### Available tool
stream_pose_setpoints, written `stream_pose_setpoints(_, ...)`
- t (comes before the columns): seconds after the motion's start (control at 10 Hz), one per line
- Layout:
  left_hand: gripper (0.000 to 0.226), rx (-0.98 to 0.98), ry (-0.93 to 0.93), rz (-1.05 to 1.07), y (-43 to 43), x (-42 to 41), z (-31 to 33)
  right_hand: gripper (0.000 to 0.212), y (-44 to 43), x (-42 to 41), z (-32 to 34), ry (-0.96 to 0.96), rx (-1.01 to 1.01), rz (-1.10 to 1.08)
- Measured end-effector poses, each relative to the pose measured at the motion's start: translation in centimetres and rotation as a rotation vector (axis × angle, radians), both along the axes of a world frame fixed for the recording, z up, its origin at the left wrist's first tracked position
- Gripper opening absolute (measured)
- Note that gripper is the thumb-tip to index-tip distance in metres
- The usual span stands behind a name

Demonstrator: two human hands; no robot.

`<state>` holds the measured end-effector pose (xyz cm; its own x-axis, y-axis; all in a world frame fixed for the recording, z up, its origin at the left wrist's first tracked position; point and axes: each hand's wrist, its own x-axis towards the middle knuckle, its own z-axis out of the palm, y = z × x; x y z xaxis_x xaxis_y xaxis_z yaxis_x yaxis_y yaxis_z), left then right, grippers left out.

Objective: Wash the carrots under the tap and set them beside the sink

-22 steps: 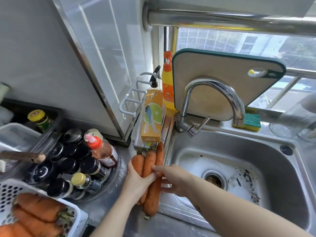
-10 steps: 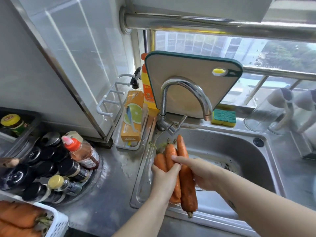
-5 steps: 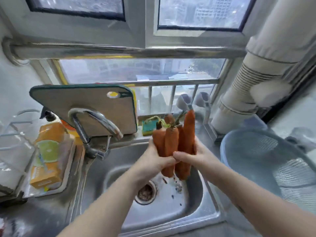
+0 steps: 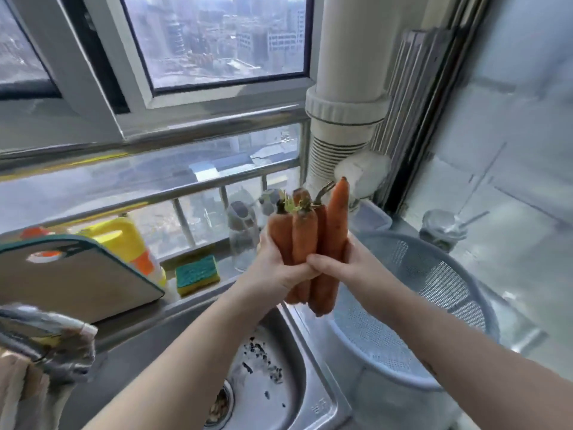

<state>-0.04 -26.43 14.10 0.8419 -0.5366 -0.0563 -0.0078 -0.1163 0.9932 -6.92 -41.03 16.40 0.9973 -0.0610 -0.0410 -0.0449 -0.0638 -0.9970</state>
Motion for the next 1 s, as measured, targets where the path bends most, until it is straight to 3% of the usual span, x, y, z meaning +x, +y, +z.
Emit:
stream_pose_setpoints(0.1,0.095,-0.028,0.105,-0.101,-6.2,0.6,-1.0,0.046,-4.6,-1.1,-0.1,0.038,-0.022,-0.113)
stream_pose_setpoints(0.2,0.111,0.047,0.26,-0.162,-11.6,0.4,-3.7,0.044,-8.3,-2.2,-1.6,0.122,-0.019,-0.205)
stream_pose_setpoints(0.4,0.1,0.292,0.534,-0.212,-16.8,-1.6,-9.3,0.026,-12.4,-2.9,-9.1,0.436,0.0,-0.364)
stream_pose_setpoints(0.6,0.085,0.355,0.625,-0.178,-17.8,-2.4,-11.7,0.038,-13.3,-2.0,-13.6,0.588,-0.02,-0.429)
stream_pose_setpoints(0.7,0.08,0.381,0.631,-0.188,-17.5,-2.2,-12.3,0.037,-13.3,-1.4,-13.7,0.63,-0.04,-0.401)
stream_pose_setpoints(0.8,0.082,0.364,0.589,-0.22,-17.1,-1.8,-11.8,0.051,-13.1,-1.1,-13.9,0.623,-0.204,-0.365)
stream_pose_setpoints(0.9,0.068,0.417,0.477,-0.278,-16.2,-1.6,-11.2,0.064,-12.6,-1.1,-13.8,0.664,-0.368,-0.397)
stream_pose_setpoints(1.0,0.035,0.497,0.3,-0.315,-15.2,-1.3,-10.4,0.072,-12.0,-1.1,-13.5,0.678,-0.543,-0.426)
